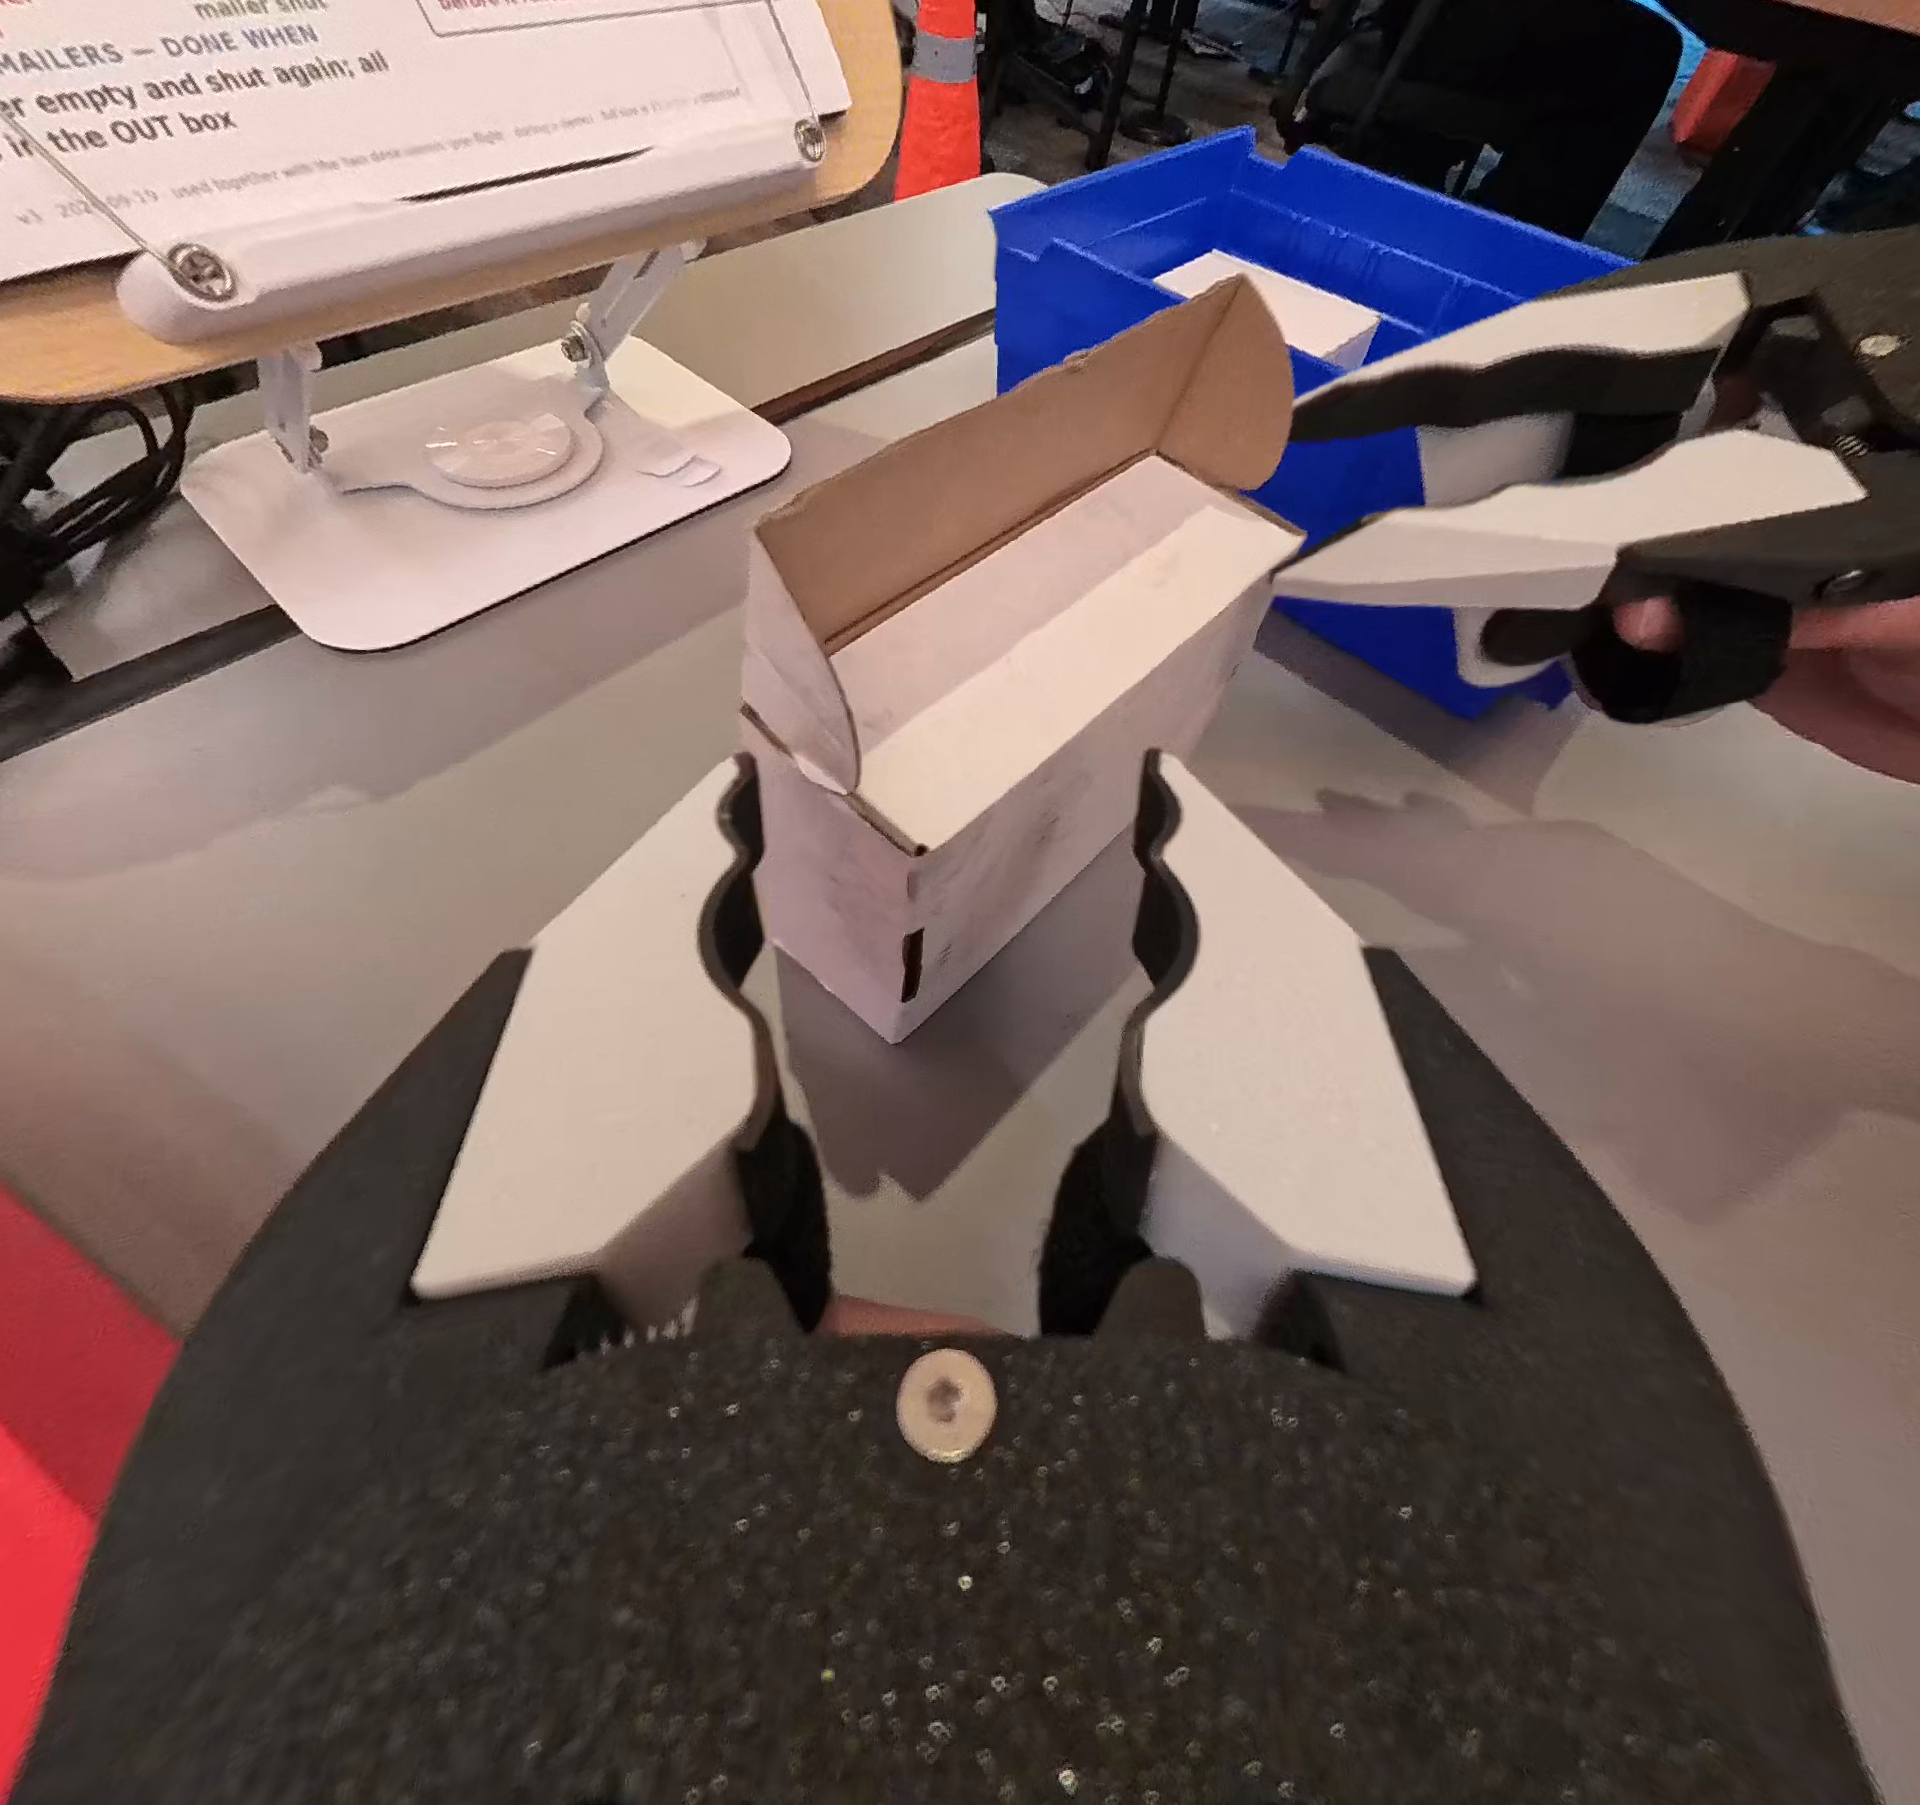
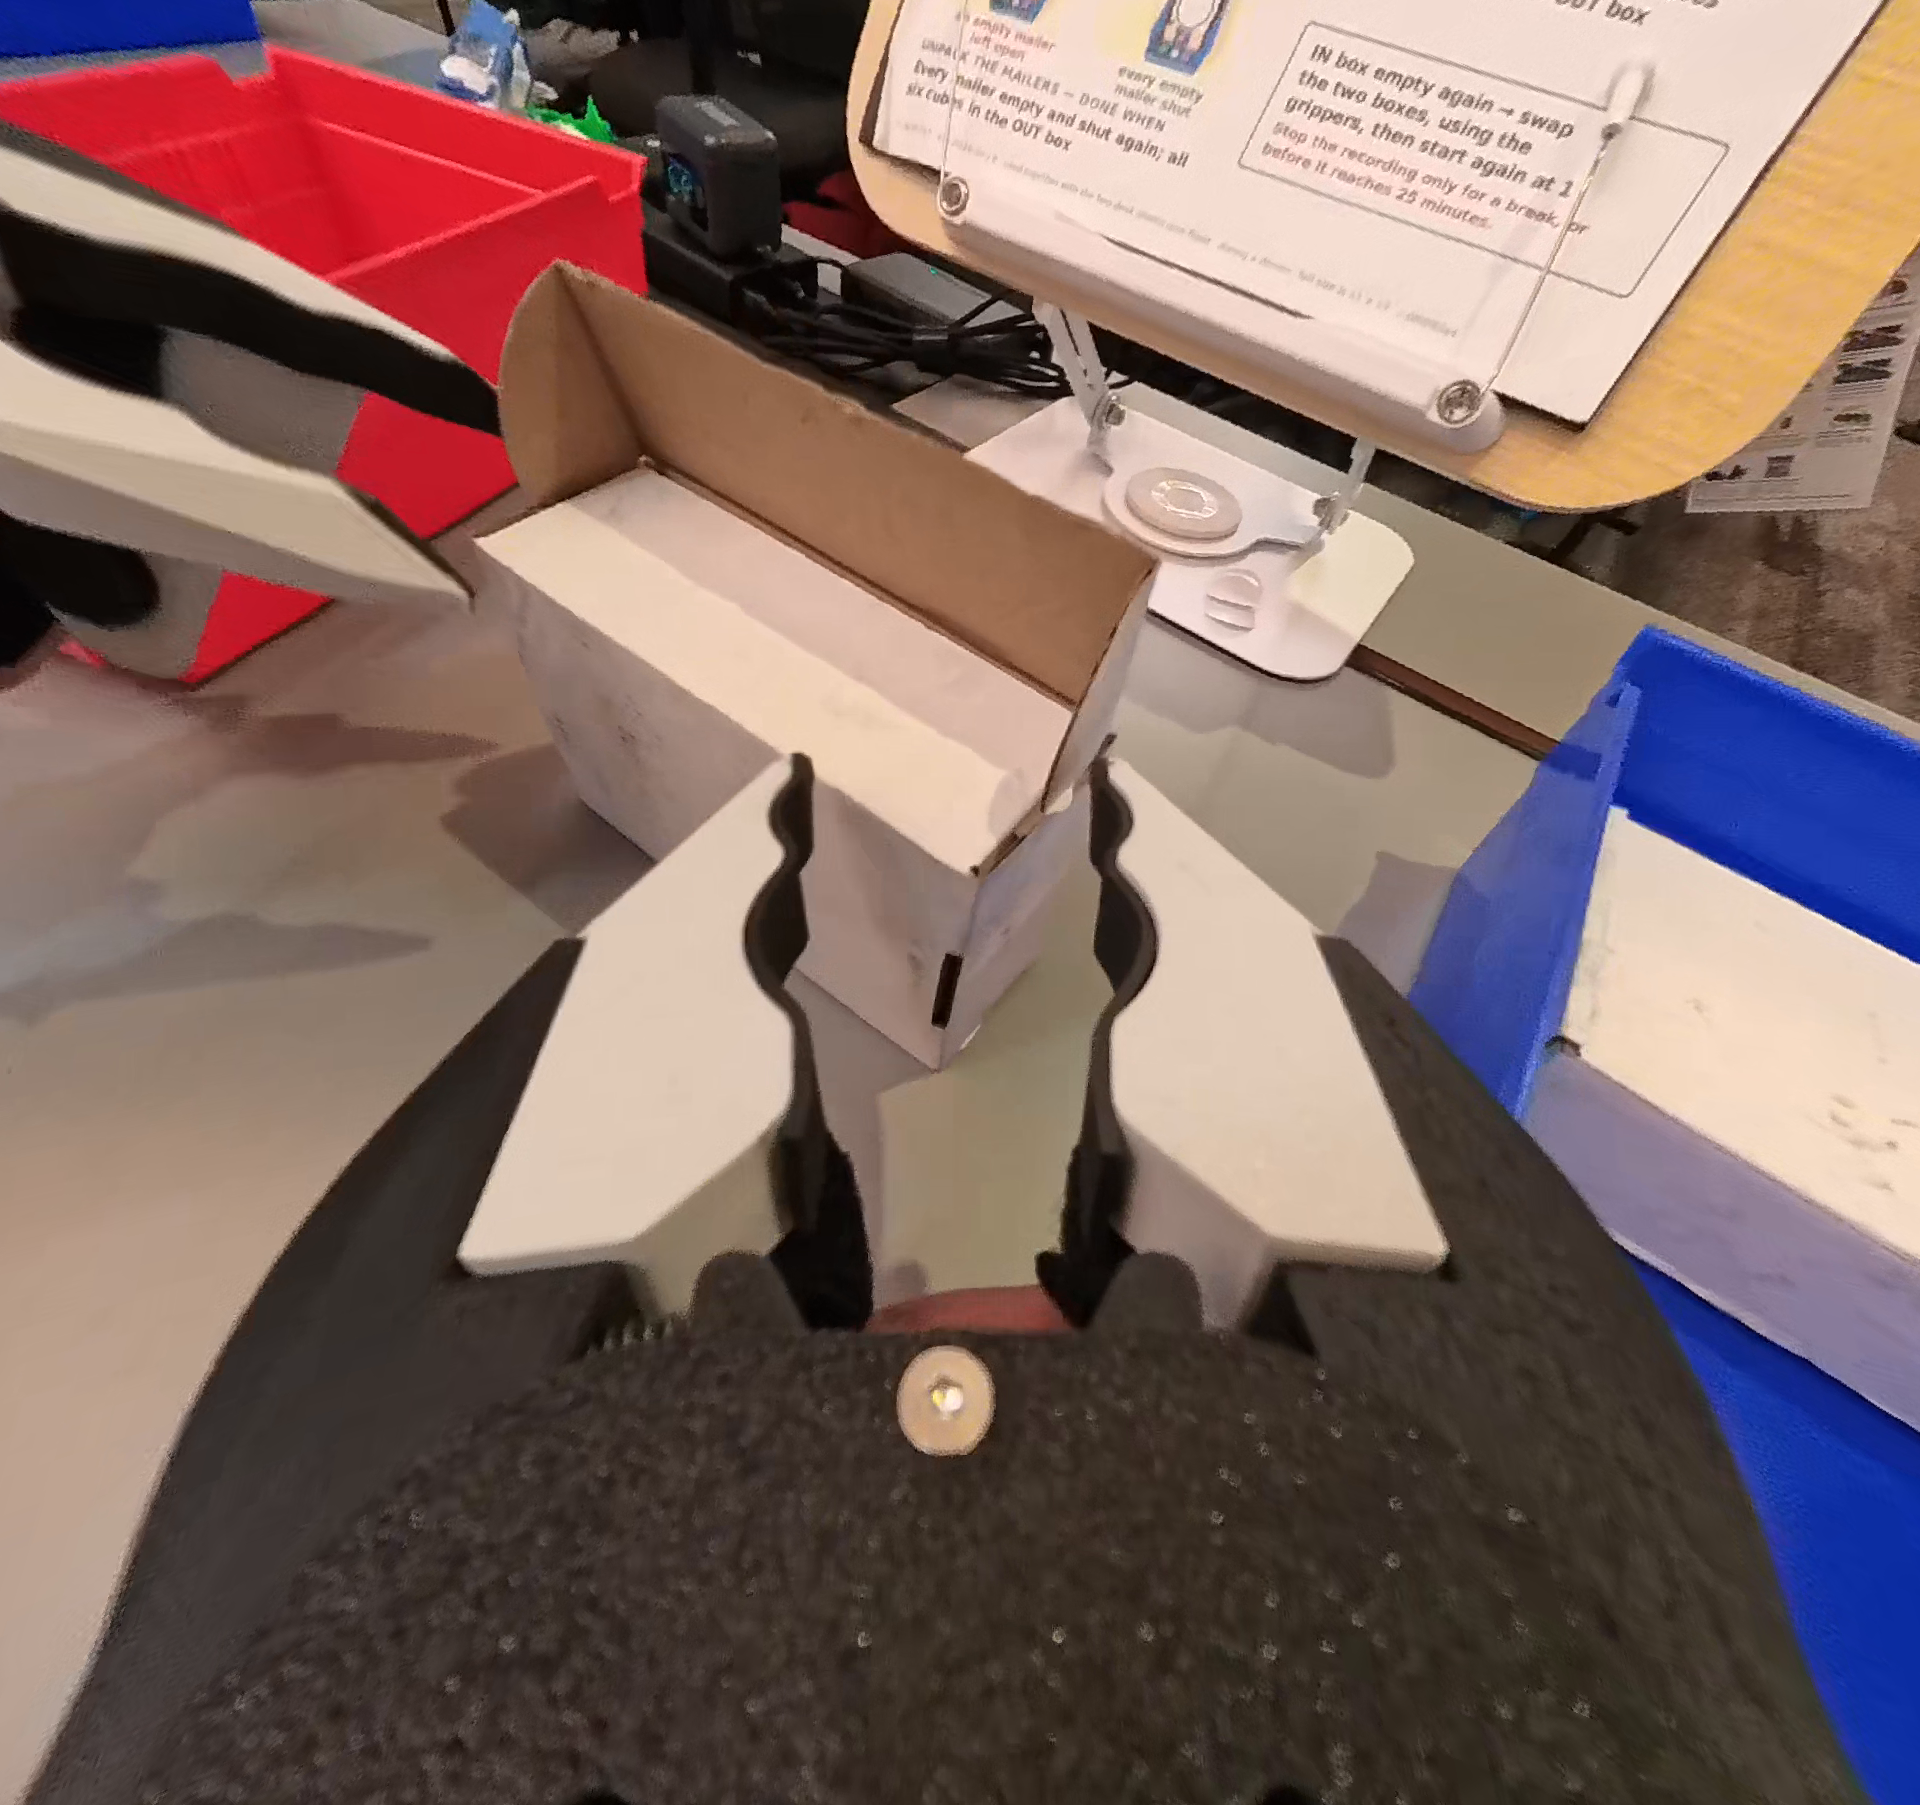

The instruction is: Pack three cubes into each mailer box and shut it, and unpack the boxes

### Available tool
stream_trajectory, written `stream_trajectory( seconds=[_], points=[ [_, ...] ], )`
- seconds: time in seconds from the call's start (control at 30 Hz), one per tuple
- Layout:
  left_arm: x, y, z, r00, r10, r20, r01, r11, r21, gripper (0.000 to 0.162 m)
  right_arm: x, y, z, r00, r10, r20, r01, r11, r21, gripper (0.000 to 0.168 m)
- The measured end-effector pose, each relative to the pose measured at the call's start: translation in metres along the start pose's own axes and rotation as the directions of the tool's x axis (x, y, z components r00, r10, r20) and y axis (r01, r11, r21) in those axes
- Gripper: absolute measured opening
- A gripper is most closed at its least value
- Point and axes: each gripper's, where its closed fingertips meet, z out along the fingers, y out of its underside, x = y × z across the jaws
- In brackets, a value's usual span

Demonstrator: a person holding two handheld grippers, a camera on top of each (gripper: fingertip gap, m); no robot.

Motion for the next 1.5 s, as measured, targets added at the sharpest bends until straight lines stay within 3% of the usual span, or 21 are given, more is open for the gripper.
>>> stream_trajectory(
  seconds=[0.03,0.1,0.13,0.27,0.3,0.47,0.6,0.73,0.8,0.97,1.13,1.23,1.33,1.43,1.5],
  points=[
    [-0.001,0.002,0.003,1.000,-0.006,-0.007,0.006,1.000,-0.010,0.078,-0.001,-0.001,0.001,1.000,0.013,0.012,-0.014,1.000,0.006,0.053],
    [-0.005,0.013,0.012,1.000,-0.017,-0.012,0.016,0.997,-0.071,0.102,-0.005,-0.001,0.003,0.999,0.036,0.037,-0.036,0.999,0.002,0.054],
    [-0.007,0.019,0.017,1.000,-0.019,-0.009,0.018,0.995,-0.099,0.107,-0.005,-0.001,0.004,0.999,0.032,0.036,-0.032,0.999,-0.001,0.054],
    [0.000,0.022,0.030,0.998,-0.045,-0.033,0.042,0.995,-0.090,0.090,-0.006,0.004,0.005,0.999,0.010,0.032,-0.009,1.000,-0.023,0.054],
    [0.001,0.022,0.032,0.999,-0.045,-0.023,0.043,0.995,-0.086,0.092,-0.006,0.005,0.006,1.000,0.007,0.031,-0.006,1.000,-0.029,0.054],
    [-0.007,0.024,0.030,0.999,-0.011,0.053,0.015,0.997,-0.078,0.071,-0.008,0.011,0.007,0.999,-0.001,0.040,0.003,0.999,-0.042,0.055],
    [-0.007,0.026,0.026,0.998,-0.033,0.054,0.036,0.997,-0.063,0.064,-0.003,0.006,-0.001,0.999,-0.039,0.023,0.041,0.997,-0.059,0.056],
    [-0.005,0.027,0.026,0.998,-0.027,0.054,0.031,0.997,-0.070,0.067,0.018,-0.018,-0.023,0.991,-0.125,-0.040,0.122,0.989,-0.079,0.053],
    [-0.003,0.028,0.027,0.998,-0.028,0.060,0.032,0.997,-0.067,0.068,0.026,-0.029,-0.029,0.996,-0.076,-0.040,0.073,0.994,-0.082,0.041],
    [0.017,0.038,0.019,0.999,-0.021,0.050,0.025,0.997,-0.074,0.065,0.021,-0.024,-0.018,0.995,0.096,0.019,-0.091,0.979,-0.182,0.038],
    [0.009,0.043,0.020,0.997,-0.004,0.079,0.007,0.999,-0.047,0.105,-0.048,-0.046,-0.016,0.979,0.109,0.172,-0.082,0.984,-0.157,0.037],
    [0.012,0.031,0.031,0.997,-0.069,-0.038,0.070,0.997,0.033,0.113,-0.082,-0.036,0.000,0.984,0.012,0.176,0.024,0.980,-0.199,0.038],
    [0.021,0.018,0.039,0.963,-0.164,-0.213,0.189,0.977,0.102,0.108,-0.103,-0.032,0.016,0.981,0.013,0.196,0.036,0.970,-0.242,0.041],
    [0.022,0.022,0.037,0.963,-0.147,-0.225,0.175,0.978,0.111,0.073,-0.111,-0.034,0.027,0.981,0.063,0.182,-0.009,0.960,-0.281,0.042],
    [0.027,0.024,0.034,0.972,-0.105,-0.208,0.131,0.985,0.114,0.072,-0.107,-0.031,0.034,0.988,0.087,0.131,-0.041,0.948,-0.315,0.042]
  ],
)
